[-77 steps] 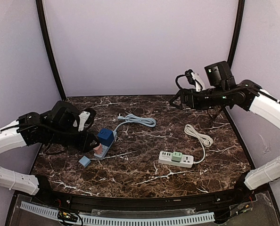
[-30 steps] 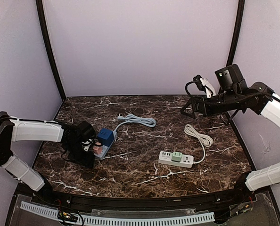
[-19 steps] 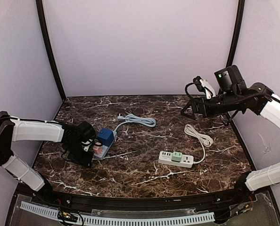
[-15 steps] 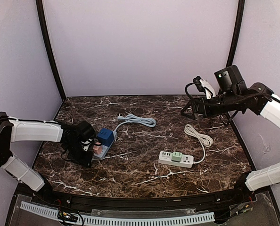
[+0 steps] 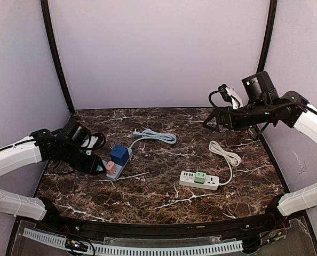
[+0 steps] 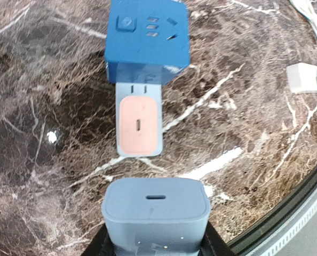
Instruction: Insert the plug
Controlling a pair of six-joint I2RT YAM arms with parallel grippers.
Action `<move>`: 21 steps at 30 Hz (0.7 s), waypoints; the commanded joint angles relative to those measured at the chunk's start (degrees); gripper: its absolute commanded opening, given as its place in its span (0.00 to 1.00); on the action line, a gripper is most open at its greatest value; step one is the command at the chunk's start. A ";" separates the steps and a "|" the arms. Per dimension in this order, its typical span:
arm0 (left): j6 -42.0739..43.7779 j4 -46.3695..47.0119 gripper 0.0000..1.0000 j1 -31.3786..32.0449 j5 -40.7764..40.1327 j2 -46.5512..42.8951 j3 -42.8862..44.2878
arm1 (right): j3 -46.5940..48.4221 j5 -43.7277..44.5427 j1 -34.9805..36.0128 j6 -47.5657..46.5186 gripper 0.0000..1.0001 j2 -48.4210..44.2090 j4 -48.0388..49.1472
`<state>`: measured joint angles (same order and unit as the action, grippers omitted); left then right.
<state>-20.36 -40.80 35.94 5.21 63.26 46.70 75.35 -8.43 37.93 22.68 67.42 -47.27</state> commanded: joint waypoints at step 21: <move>17.30 8.35 0.16 15.37 2.58 18.24 26.27 | 6.16 -29.38 -2.51 16.56 0.99 8.69 -1.93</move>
<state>-6.13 -36.03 49.41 7.42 78.54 69.01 80.97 -29.98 35.77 35.57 75.96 -49.80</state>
